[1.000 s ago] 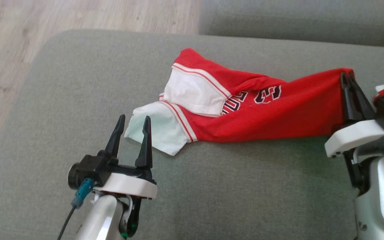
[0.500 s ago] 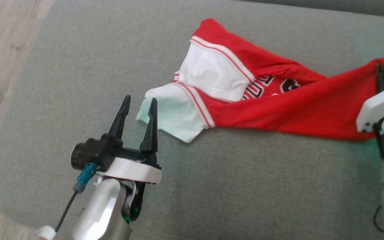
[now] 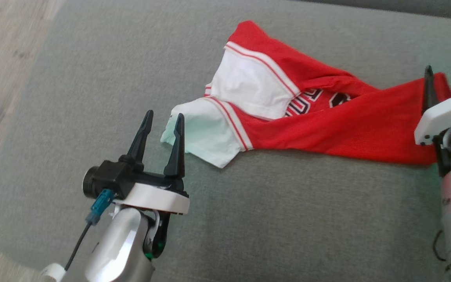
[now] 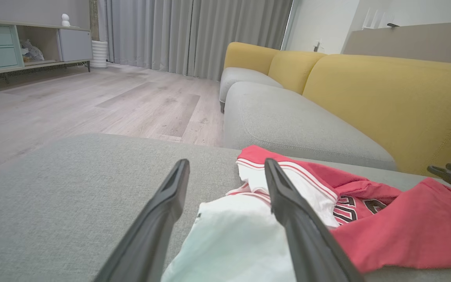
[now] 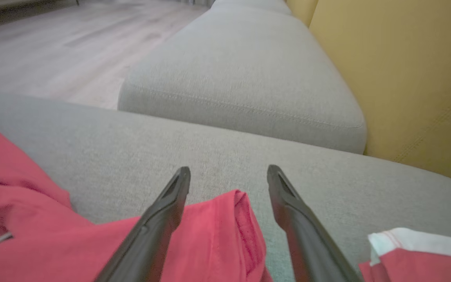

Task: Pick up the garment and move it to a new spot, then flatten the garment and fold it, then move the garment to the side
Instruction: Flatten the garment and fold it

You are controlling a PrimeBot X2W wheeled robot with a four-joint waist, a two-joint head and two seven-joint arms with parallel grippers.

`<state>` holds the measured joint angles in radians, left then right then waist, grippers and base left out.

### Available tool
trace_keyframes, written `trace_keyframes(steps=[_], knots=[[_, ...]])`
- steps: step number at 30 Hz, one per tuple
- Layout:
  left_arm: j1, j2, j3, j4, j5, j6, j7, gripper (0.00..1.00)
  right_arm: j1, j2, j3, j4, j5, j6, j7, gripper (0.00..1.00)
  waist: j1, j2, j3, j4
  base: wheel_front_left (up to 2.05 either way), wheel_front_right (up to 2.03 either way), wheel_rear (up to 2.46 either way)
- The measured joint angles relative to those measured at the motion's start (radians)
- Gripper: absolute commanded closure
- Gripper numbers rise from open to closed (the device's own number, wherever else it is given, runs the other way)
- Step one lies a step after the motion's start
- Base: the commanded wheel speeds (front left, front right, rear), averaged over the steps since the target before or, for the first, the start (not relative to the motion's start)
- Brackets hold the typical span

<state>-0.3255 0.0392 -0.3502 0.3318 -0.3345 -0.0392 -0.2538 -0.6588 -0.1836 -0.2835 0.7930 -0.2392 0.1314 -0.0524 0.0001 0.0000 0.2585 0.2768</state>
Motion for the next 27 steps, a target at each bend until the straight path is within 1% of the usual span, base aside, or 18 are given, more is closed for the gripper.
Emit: trace_keyframes(steps=[5, 9, 17, 21, 22, 24, 27], knots=[[0.004, 0.000, 0.011, 0.012, 0.003, 0.001, 0.000, 0.00, 0.019, 0.050, -0.023, -0.037, 0.051, 0.000, -0.122, 0.00, -0.0001, 0.0000, -0.046, -0.038, 0.00, 0.00, 0.00], [0.021, 0.000, 0.028, 0.024, 0.012, 0.001, 0.000, 0.00, 0.093, 0.089, -0.012, -0.113, 0.127, 0.000, -0.165, 0.00, -0.0001, 0.0000, -0.092, -0.073, 0.00, 0.00, 0.00], [0.109, 0.003, 0.076, 0.055, 0.011, 0.004, 0.000, 0.00, 0.361, 0.131, 0.096, -0.322, 0.301, 0.000, -0.186, 0.00, -0.0002, 0.0000, -0.187, -0.136, 0.00, 0.00, 0.00], [0.136, 0.003, 0.089, 0.058, 0.012, 0.003, 0.000, 0.00, 0.487, 0.132, 0.133, -0.405, 0.389, 0.000, -0.186, 0.00, -0.0003, 0.0000, -0.220, -0.159, 0.00, 0.00, 0.00], [0.151, 0.003, 0.093, 0.061, 0.012, 0.002, 0.000, 0.00, 0.542, 0.133, 0.161, -0.433, 0.415, 0.000, -0.186, 0.00, -0.0003, 0.0000, -0.230, -0.170, 0.00, 0.00, 0.00], [0.164, 0.003, 0.096, 0.067, 0.017, 0.002, 0.000, 0.00, 0.587, 0.138, 0.182, -0.451, 0.420, 0.000, -0.185, 0.00, -0.0003, 0.0000, -0.234, -0.179, 0.00, 0.00, 0.00], [0.169, 0.003, 0.103, 0.073, 0.026, -0.002, 0.000, 0.00, 0.615, 0.140, 0.183, -0.470, 0.438, 0.000, -0.185, 0.00, -0.0002, 0.0000, -0.232, -0.186, 0.00, 0.00, 0.00]])
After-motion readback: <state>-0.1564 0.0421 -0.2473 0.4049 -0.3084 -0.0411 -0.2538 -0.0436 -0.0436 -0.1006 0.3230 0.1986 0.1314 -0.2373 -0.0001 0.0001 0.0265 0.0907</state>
